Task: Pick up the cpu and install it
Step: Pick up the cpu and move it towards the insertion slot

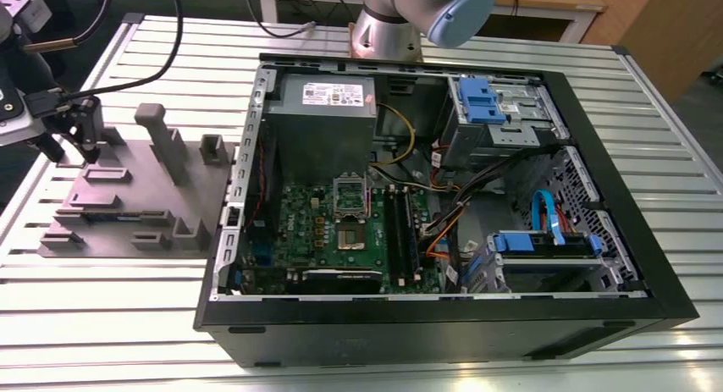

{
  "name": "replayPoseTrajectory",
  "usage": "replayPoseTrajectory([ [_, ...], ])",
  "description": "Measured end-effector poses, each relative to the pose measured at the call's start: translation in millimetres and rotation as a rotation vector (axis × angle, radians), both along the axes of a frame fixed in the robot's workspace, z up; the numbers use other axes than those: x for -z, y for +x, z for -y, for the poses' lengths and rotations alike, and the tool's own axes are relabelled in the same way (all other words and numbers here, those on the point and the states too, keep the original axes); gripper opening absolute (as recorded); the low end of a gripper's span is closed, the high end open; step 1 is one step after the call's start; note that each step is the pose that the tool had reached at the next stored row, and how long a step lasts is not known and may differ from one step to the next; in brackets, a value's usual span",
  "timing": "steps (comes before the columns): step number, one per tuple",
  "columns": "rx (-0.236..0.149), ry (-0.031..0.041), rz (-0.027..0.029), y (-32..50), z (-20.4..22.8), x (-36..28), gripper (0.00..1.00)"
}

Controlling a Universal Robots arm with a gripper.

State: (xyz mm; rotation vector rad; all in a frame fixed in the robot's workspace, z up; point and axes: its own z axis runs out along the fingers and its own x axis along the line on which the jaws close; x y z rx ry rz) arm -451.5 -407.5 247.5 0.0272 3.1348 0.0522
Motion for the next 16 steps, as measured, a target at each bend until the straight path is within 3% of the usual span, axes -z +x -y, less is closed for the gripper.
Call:
replayPoseTrajectory([
  [16, 0.000, 0.0000, 0.0002, 0.0, 0.0, -3.9, 0.47],
])
